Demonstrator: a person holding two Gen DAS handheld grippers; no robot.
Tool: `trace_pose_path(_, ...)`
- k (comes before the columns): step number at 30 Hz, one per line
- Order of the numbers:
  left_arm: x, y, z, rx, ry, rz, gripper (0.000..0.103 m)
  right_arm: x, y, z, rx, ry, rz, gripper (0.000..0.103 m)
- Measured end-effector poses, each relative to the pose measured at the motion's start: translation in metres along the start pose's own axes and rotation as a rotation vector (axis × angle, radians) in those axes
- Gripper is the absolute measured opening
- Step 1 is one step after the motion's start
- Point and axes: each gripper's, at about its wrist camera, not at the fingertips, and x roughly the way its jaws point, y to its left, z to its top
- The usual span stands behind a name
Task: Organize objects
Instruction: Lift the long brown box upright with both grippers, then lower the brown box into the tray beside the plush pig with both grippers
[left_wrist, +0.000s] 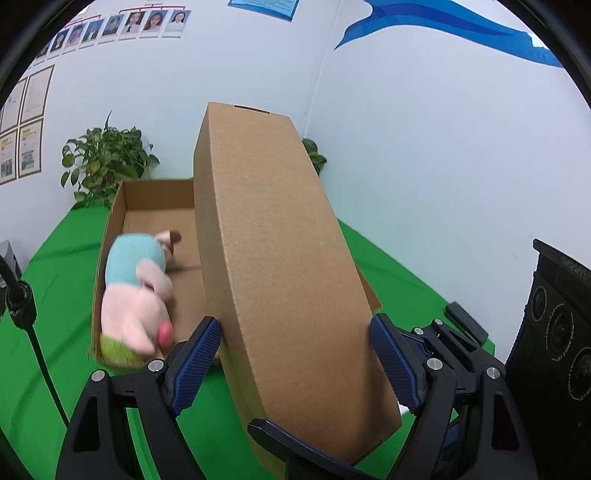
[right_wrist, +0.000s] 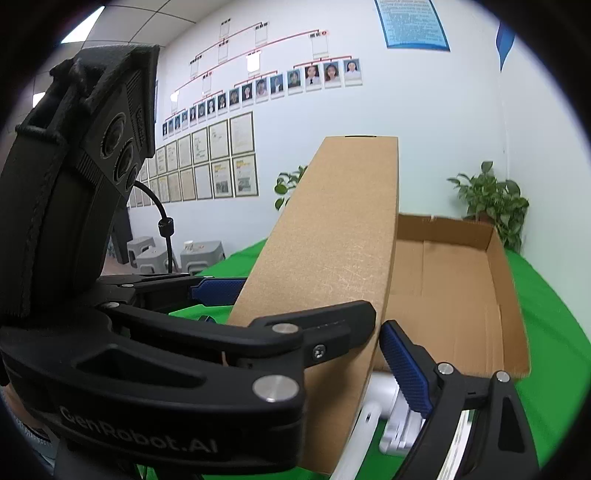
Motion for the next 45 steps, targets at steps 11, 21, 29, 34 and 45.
trace_pose_path(11,0.03,0.022,0.07,0.037,-0.036,0.007,0.081,0.04,-0.02,0.041,-0.009,-0.052,-0.015,0.09)
trace_pose_path(21,0.099,0.064,0.067,-0.007,0.054,0.03,0.08,0.091,-0.036,0.031,0.046,0.013,0.013,0.09)
trace_pose_path(29,0.166,0.115,0.031,-0.09,0.173,0.044,0.08,0.138,-0.052,-0.002,0.113,0.11,0.054,0.089)
trace_pose_path(34,0.191,0.13,0.013,-0.121,0.226,0.049,0.073,0.154,-0.06,-0.017,0.148,0.165,0.063,0.089)
trace_pose_path(45,0.199,0.139,0.004,-0.14,0.293,0.053,0.07,0.155,-0.062,-0.026,0.118,0.225,0.074,0.089)
